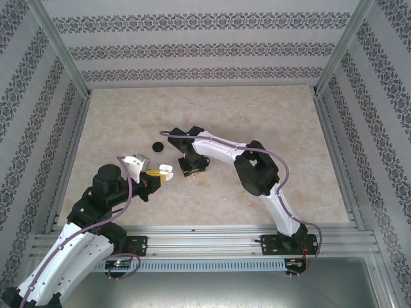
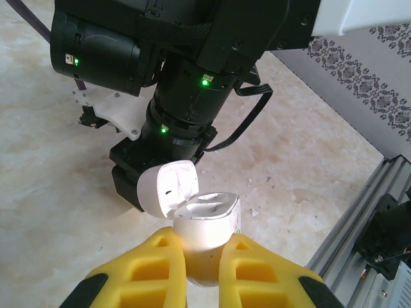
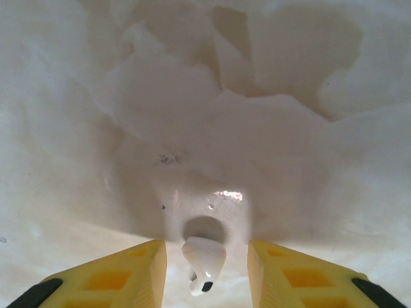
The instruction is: Insert wireless bluetooth earbuds into charging case
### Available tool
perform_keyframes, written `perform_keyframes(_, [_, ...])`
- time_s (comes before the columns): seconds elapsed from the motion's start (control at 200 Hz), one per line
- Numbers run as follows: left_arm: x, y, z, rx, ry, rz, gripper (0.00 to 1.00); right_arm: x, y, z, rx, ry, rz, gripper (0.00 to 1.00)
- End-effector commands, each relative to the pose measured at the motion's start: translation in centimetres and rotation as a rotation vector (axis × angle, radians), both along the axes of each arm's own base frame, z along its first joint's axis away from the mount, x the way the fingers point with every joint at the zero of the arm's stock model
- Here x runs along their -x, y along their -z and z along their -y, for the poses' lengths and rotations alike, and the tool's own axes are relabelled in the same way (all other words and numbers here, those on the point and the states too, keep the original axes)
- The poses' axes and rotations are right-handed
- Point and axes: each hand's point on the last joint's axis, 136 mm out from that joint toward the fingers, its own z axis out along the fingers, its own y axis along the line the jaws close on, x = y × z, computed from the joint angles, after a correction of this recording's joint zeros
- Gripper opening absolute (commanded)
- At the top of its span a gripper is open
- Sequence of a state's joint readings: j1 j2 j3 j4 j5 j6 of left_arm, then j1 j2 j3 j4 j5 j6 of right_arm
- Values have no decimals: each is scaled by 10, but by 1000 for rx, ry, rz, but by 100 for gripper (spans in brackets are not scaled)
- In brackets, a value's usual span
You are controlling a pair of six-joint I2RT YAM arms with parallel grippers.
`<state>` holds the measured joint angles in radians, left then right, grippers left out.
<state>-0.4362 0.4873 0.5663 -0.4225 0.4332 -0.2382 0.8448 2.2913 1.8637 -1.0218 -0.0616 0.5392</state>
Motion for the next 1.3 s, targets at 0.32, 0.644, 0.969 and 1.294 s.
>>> perform_keyframes(0.32, [0,4,-4,-23,-9,3,1,5,9,0,26,-5,-36,29])
perform_keyframes(0.644, [-3,6,-3,-25,-7,7,1,8,-2,0,24,-12,-19,22])
perform_keyframes(0.969, [-1,4,4,-1,33,25,1,-6,-34,5,20,-33,89,20])
perform_keyframes(1.294, [11,-4,23,90,175,131,3,-16,-82,15,9,-101,244,19])
